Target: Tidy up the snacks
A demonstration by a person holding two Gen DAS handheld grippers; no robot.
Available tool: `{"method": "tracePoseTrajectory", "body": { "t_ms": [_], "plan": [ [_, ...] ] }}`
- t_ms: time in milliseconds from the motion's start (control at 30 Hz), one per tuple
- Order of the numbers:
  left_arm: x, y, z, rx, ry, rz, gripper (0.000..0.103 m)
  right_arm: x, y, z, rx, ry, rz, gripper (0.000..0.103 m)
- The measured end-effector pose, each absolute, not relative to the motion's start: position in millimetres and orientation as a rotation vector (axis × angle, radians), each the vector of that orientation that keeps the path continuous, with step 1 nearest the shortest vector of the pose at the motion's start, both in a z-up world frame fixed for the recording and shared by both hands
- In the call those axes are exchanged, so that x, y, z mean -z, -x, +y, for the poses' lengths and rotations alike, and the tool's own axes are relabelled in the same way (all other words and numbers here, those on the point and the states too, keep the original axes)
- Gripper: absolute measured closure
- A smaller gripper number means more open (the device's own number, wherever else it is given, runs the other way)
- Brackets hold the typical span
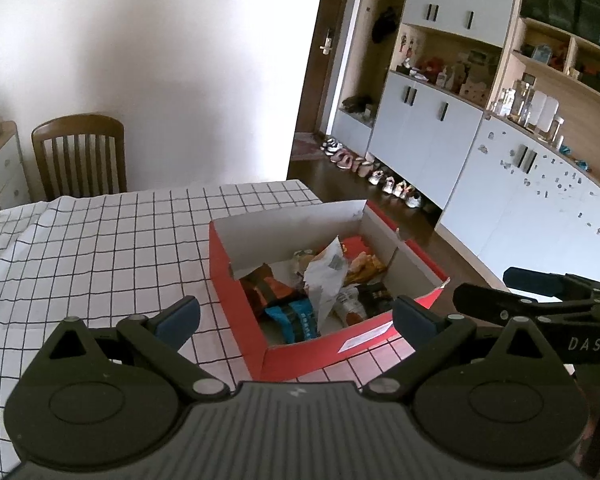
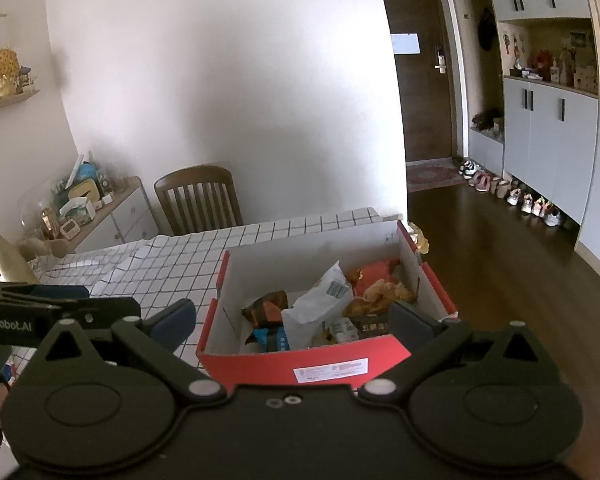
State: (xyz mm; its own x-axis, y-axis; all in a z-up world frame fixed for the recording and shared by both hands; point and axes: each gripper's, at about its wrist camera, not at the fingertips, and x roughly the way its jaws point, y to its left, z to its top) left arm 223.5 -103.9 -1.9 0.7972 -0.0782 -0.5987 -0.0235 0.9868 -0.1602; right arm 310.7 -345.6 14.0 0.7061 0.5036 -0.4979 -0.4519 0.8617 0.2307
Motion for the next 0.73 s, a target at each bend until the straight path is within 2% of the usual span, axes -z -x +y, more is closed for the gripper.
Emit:
{"method": "tracePoseTrajectory", "body": {
  "t_ms": [567,733],
  "plan": [
    [5.0,-232.0,-110.4,0.029,0.151,0.660,0.000,-5.4,-310.1,-353.0,-0.527,-0.082,0.603,0.000],
    [9.7,-235.1,-110.8,0.019,0.157,0.679,0.000,12.1,-313.1,-350.1,-0.531,-0.039,0.634,0.000]
  ]
}}
